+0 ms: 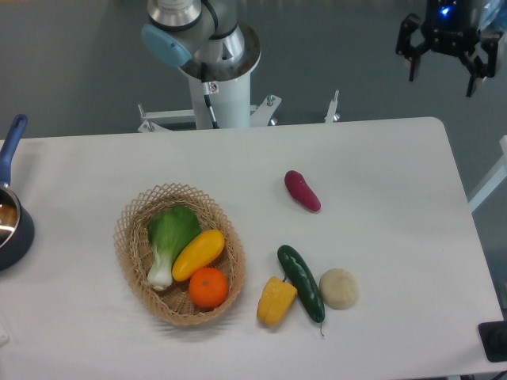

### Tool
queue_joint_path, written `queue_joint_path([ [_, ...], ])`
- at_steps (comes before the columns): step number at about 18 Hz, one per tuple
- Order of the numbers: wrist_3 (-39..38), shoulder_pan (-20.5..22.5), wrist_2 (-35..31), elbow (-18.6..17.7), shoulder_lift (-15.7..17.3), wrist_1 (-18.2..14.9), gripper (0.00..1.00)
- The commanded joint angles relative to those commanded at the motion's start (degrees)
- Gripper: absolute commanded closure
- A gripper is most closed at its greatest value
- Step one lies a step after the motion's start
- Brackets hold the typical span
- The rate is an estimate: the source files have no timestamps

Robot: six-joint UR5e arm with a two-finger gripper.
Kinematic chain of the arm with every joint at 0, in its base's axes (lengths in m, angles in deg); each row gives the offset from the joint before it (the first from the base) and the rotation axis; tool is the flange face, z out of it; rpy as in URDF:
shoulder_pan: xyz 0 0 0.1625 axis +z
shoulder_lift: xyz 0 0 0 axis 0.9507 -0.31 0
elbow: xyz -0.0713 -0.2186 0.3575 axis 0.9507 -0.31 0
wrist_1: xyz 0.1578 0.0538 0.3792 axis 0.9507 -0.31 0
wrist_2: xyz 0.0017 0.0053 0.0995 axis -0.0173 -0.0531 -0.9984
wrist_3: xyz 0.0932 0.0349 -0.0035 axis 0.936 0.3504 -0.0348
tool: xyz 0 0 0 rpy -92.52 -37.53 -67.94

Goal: Pick up the mango from the basket

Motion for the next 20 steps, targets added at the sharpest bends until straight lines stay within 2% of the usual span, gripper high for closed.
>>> queue_joint_path([
  [7, -0.3, 0.4, 0.3, 0.1, -1.1, 0.2, 0.00],
  [9, -2.4, 0.6, 0.7, -0.3, -1.1, 0.1, 0.00],
  [13, -7.4, 0.4, 7.4, -2.1, -1.1, 0.4, 0.00],
  [20, -7.4, -0.3, 8.1, -6.1, -1.7, 1.8, 0.00],
])
